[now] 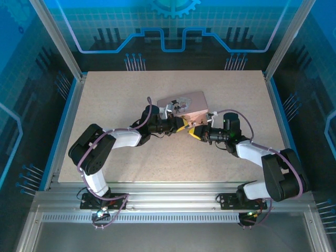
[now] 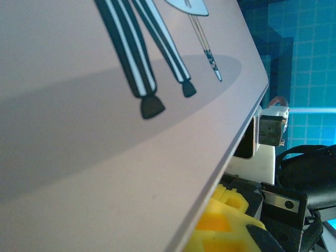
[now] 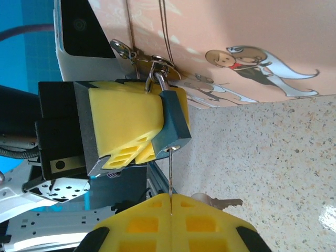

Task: Unlock the padlock with the key

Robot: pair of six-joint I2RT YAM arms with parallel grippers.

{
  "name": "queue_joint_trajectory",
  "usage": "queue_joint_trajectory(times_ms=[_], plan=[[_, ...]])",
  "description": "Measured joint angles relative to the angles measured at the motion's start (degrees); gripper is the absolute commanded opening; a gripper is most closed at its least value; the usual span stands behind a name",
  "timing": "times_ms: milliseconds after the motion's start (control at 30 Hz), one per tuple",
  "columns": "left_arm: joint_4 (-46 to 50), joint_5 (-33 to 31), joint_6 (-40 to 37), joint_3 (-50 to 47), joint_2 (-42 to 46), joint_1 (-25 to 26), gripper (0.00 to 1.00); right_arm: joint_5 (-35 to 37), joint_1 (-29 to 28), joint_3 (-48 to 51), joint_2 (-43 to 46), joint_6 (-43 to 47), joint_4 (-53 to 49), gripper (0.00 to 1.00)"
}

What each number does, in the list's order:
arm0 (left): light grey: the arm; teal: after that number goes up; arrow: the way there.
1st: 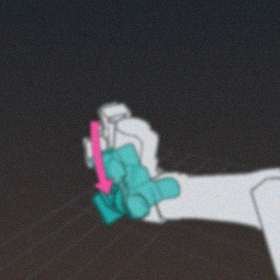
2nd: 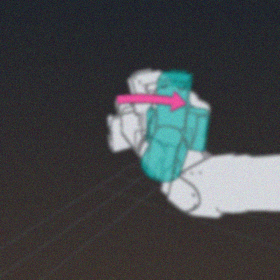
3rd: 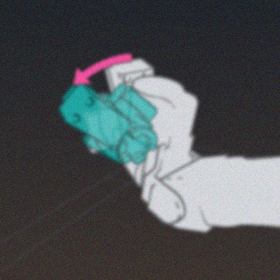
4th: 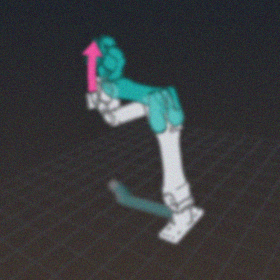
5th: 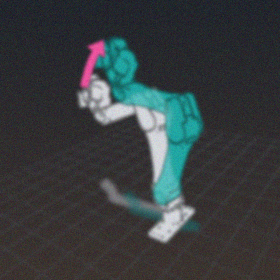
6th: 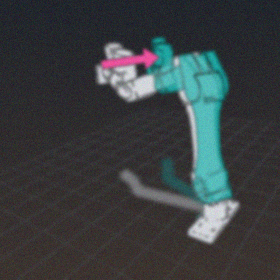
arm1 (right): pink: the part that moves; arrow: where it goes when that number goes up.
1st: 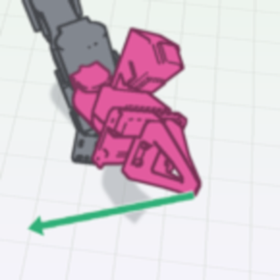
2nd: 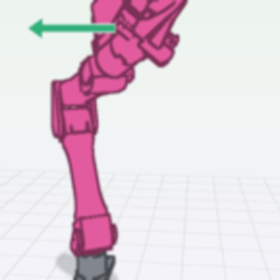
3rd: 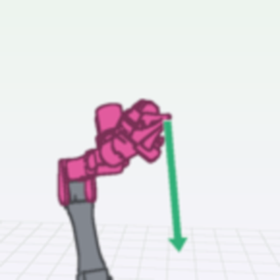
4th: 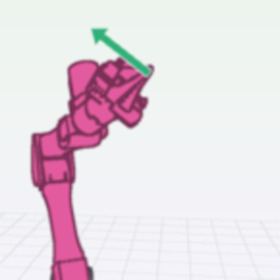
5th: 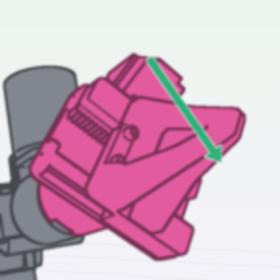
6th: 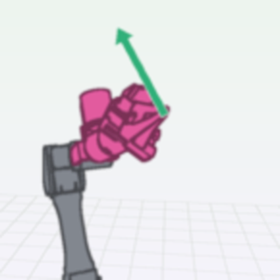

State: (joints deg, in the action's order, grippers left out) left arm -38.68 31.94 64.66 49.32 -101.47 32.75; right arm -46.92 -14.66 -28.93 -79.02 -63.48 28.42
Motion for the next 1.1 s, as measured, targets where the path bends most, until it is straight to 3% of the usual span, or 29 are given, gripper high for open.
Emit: queue_joint_trajectory(times_ms=[467, 1100], plan=[[-3.2, 0.3, 0.2, -0.7, -1.0, 0.2, 0.05, 8.6, -1.0, 4.8, 1.4, -10.5, 6.1, 0.00], [-5.0, -0.8, 0.9, -0.9, -1.0, 0.1, 0.05, 12.9, -3.1, 6.1, 1.2, -17.2, 11.3, 0.00]])
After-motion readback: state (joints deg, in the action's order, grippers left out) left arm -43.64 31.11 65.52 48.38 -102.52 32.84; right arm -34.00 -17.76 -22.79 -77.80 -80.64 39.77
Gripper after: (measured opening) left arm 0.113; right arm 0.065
